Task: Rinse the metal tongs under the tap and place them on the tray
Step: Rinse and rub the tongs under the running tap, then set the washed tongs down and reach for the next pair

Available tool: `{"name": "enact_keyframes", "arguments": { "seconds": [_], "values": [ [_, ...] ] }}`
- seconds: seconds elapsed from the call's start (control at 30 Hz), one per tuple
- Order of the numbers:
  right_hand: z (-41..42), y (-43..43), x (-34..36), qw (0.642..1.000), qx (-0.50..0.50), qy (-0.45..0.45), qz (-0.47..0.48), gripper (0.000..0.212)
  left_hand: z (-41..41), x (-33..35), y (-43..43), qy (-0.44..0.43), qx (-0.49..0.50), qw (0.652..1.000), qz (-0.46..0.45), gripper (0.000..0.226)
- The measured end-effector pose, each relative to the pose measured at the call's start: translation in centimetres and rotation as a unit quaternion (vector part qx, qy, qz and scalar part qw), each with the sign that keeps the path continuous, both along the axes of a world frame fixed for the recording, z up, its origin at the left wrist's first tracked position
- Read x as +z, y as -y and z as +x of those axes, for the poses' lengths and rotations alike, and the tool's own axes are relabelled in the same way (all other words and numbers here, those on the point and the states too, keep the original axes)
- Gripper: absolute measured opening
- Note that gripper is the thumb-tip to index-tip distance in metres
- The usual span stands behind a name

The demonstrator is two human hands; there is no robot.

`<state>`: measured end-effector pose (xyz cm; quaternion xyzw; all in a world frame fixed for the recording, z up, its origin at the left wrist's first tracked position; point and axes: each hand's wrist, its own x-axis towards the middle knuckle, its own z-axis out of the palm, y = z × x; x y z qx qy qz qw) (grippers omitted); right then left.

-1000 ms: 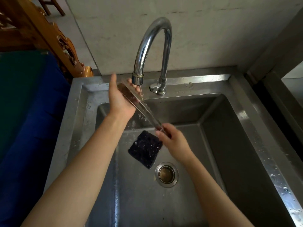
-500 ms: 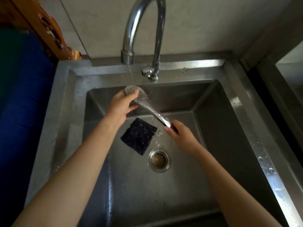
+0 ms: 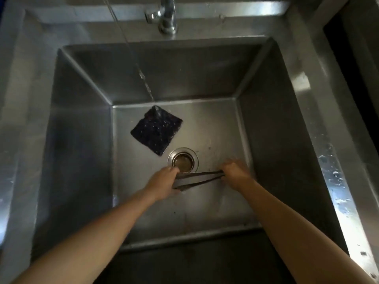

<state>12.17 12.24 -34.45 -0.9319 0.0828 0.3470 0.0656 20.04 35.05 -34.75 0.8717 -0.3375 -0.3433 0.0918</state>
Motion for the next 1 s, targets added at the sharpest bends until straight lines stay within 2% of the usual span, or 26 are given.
{"name": "enact_keyframes", "arguments": {
  "seconds": [0.13, 0.3, 0.4, 0.5, 0.6, 0.7, 0.8, 1.0],
  "values": [
    [-0.7, -0.5, -2.0, 0.996, 0.077, 0.004, -0.04, 0.034, -3.5, -2.2, 0.4, 0.062, -0.068, 0.993, 0.077, 0.06],
    [-1.5, -0.8, -3.4, 0.995, 0.088, 0.03, -0.03, 0.032, -5.2, -3.0, 0.6, 0.12, -0.101, 0.981, 0.112, 0.06],
    [-1.4, -0.5, -2.8, 0.998, 0.065, 0.018, -0.014, 0.031, -5.3, -2.3, 0.9, 0.106, -0.095, 0.978, 0.153, 0.073],
    [-1.1, 0.3, -0.7, 0.999, 0.043, -0.01, 0.019, 0.038, -4.7, -0.2, 1.8, 0.035, -0.072, 0.972, 0.223, 0.097],
    [-0.5, 1.3, 3.5, 0.997, 0.035, -0.047, 0.06, 0.061, -3.4, 3.6, 3.7, -0.032, -0.046, 0.965, 0.256, 0.088],
    [0.1, 3.0, 9.5, 0.996, 0.011, -0.036, 0.087, 0.074, -1.4, 9.1, 6.7, -0.054, -0.026, 0.968, 0.242, 0.075],
    [-0.2, 5.3, 16.5, 0.992, -0.03, -0.001, 0.126, 0.078, 0.0, 15.4, 10.7, -0.046, -0.08, 0.97, 0.225, 0.062],
    [-4.7, 11.2, 29.2, 0.982, -0.063, 0.025, 0.179, 0.071, -0.9, 27.4, 19.7, -0.001, -0.181, 0.966, 0.183, 0.057]
  ]
}}
